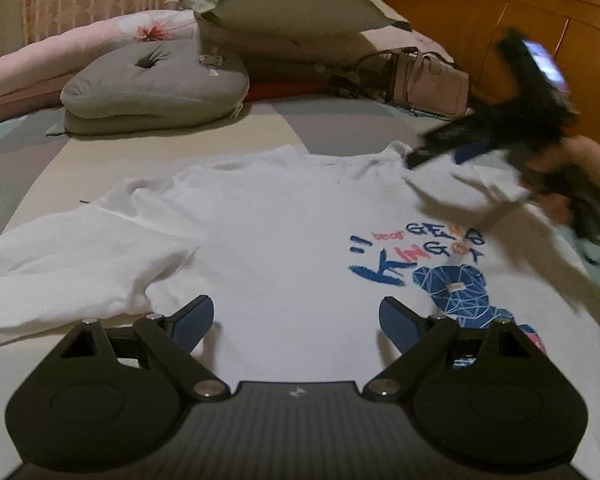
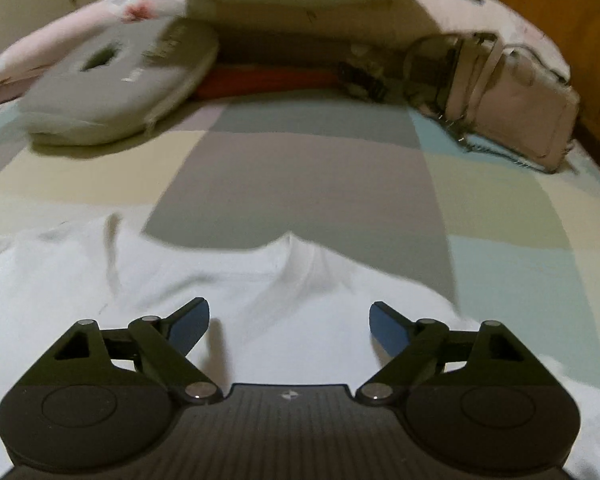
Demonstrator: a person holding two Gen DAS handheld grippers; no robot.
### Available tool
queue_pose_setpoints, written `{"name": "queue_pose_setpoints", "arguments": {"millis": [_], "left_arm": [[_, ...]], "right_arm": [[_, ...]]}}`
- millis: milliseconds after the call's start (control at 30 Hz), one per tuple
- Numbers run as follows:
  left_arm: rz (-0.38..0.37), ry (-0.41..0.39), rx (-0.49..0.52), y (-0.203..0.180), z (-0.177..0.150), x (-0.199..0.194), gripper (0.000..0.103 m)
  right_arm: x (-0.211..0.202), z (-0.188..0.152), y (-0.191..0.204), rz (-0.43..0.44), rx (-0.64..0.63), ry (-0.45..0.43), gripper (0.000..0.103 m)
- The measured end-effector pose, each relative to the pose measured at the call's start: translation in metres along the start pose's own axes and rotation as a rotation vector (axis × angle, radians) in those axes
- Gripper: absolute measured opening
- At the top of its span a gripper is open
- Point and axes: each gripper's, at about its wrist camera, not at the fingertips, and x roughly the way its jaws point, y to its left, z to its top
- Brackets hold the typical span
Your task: Fold clothes
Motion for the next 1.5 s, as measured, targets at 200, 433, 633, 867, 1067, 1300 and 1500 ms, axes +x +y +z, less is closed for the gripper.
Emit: {"name": "queue_pose_setpoints", "arguments": {"millis": [200, 433, 633, 867, 1067, 1300, 1500], "left_arm": [[-0.02, -0.013, 0.031, -0.011, 0.0, -0.005, 0.09], [-0.027, 0.008, 0.057, -0.025, -0.003, -0.002, 0.09], [-0.06, 0.012, 0.091, -0.04, -0.008, 0.0, 0.09], [-0.064, 0.032, 0.118, -0.048, -0.014, 0.009, 0.09], [-0.058, 0.029, 0.125, -0.05, -0.014, 0.011, 0.09], [-0.059, 0.025, 0.126, -0.049, -0.015, 0.014, 0.092], [-0.059, 0.019, 0.13, -0.048, -0.015, 0.015, 0.093]], "right_arm": [[-0.084, -0.096, 0.015, 0.096, 0.018, 0.036, 0.092], [-0.123, -0.193, 0.045, 0.032, -0.049, 0.03, 0.099], [-0.148, -0.207, 0.004, 0.056, 0.133, -0.012, 0.1], [-0.157, -0.218, -0.112, -0.022, 0.544, -0.114, 0.099], [-0.168, -0.235, -0.189, -0.108, 0.779, -0.215, 0.097], [-0.169, -0.248, -0.253, -0.148, 1.017, -0.335, 0.097], [-0.163, -0.247, -0.288, -0.225, 1.07, -0.416, 0.095]]}}
